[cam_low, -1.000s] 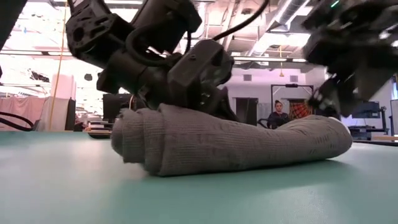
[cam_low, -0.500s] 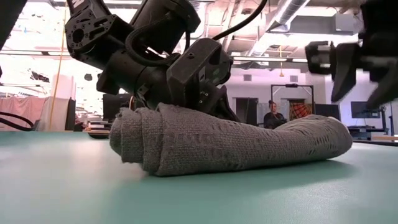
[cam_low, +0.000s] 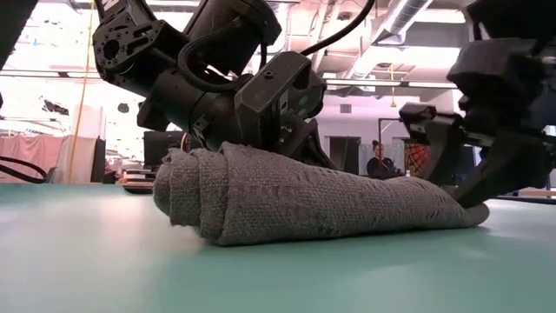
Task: Roll towel
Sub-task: Roll the black towel
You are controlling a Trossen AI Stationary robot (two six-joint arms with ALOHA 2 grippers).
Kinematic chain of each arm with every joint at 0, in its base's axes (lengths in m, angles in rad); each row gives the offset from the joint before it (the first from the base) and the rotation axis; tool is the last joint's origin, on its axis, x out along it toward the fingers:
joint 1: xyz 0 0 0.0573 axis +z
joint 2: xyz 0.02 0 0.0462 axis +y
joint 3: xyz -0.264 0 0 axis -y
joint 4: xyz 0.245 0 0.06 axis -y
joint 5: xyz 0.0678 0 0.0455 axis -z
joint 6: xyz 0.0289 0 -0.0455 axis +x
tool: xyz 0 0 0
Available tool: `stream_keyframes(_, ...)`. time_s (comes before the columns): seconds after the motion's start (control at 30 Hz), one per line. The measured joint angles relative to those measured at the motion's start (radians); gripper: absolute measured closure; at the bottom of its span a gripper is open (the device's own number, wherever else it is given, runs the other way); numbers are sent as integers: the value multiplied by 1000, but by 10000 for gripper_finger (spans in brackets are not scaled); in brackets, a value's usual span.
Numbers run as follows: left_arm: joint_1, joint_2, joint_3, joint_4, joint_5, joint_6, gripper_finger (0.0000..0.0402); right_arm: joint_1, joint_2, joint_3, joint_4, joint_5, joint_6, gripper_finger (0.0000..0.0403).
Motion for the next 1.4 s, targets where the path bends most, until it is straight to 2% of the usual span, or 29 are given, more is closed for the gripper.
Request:
stream_keyframes(0.07,0,-10,0,-7,8,0,402,-16,3,2,-32,-88,84,270)
stream_keyframes(0.23,-7,-80,-8,-44,7,30,401,-66,-3,2,-80,-359,280,379)
stream_keyframes(0.37,-15,-148,-9,-47,-35,96,401,-97,3,4,-96,-583,459,375)
stream_keyframes(0.43,-22,-170,-8,-7,-73,129,402,-109,3,10,-96,-651,508,374)
stream_keyframes(0.6,-46,-160,9,157,-98,194,402,-124,4,24,-92,-717,635,382)
stream_keyframes(0.73,-56,-90,76,152,-100,217,402,-147,6,23,-66,-807,782,381)
stream_keyframes(0.83,-59,-18,166,115,-55,224,402,-160,6,22,-65,-833,887,379)
stream_keyframes(0.9,-59,25,216,31,-42,224,402,-167,6,23,-63,-845,925,379)
stream_keyframes(1.07,-53,85,298,-90,-54,224,401,-169,6,23,-67,-909,977,376)
stream_keyframes(1.27,-51,89,270,-124,-63,209,401,-191,3,23,-59,-956,913,342)
stream_keyframes(1.4,-52,89,244,-110,-64,185,401,-221,-49,23,-105,-993,875,312)
